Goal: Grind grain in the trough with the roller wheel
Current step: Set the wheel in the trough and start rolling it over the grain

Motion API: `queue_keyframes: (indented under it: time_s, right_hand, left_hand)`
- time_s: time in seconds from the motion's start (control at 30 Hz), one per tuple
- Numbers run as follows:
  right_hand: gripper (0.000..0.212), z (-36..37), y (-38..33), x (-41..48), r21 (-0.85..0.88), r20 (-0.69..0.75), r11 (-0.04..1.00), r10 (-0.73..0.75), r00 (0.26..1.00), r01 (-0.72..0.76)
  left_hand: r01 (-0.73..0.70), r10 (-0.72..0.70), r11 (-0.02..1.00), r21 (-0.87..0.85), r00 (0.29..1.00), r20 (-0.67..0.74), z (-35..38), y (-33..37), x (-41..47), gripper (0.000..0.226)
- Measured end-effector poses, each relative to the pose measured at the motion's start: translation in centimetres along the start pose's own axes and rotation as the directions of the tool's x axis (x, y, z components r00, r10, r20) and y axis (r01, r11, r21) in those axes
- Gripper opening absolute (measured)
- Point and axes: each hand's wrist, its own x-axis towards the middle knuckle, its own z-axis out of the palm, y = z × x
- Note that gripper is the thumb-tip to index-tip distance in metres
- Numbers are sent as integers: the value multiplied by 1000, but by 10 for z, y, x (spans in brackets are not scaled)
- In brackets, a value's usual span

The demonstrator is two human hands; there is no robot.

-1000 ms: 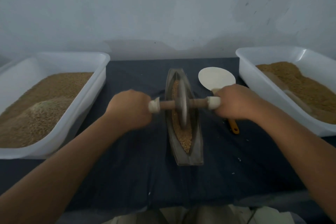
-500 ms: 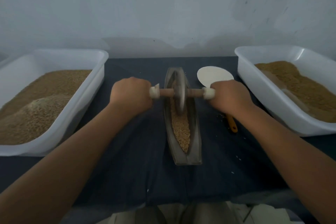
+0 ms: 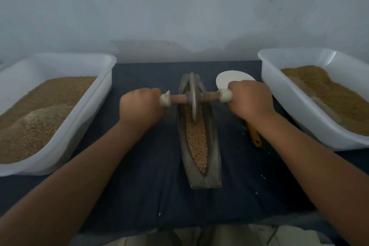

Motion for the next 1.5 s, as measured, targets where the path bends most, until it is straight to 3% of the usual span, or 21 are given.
queue_keyframes:
  time_s: [0.13,0.23,0.3,0.43,0.6,0.67,0.77,0.9,1.0,1.13,1.23,1.37,1.5]
  right_hand:
    - [29,-2,6,-37,-21,52,1000,19,998,-18]
    - [39,-5,12,-88,-4,-88,998,-66,994,66]
    - [45,-3,15,-102,40,-141,994,-92,986,99]
    - [41,8,9,-62,-12,-91,1000,-12,996,11]
    - [29,-4,0,8,-59,-62,998,-34,998,30]
    - [26,-16,-3,10,-71,23,997,-23,999,25]
    - [24,-30,4,-28,-29,242,999,-27,970,35]
    - [22,-45,16,-75,55,357,997,-74,931,58]
    - [24,-33,11,-59,30,328,998,-60,943,53]
    - [32,-9,2,-9,-29,180,998,63,982,-59]
    - [32,-7,2,13,-9,303,995,96,948,-98]
    - [20,-29,11,-26,18,437,1000,9,899,-18]
    - [29,-49,17,-60,49,456,996,-94,885,80]
  left_hand:
    - [-120,119,993,-9,993,-10,-22,-3,-35,44]
    - [-243,237,970,-16,959,-158,-38,-6,-72,45]
    - [-246,240,969,-2,949,-206,-38,-7,-77,46]
    - [-131,128,991,-36,988,-91,-17,-2,-43,44]
    - [41,-40,999,-16,997,73,1,-2,5,47]
    - [61,-59,998,-13,989,133,-4,-2,-2,45]
    - [-12,8,1000,21,983,185,-19,-5,-35,38]
    - [-153,150,986,60,987,55,-45,-8,-73,51]
    - [-132,126,988,76,990,69,-34,-7,-63,55]
    - [9,-19,998,56,984,178,-9,-2,5,39]
    - [-11,-13,995,101,971,239,-13,4,31,29]
    - [-65,47,998,28,911,410,-42,1,-10,21]
    - [-69,83,996,-49,912,402,-66,-8,-69,26]
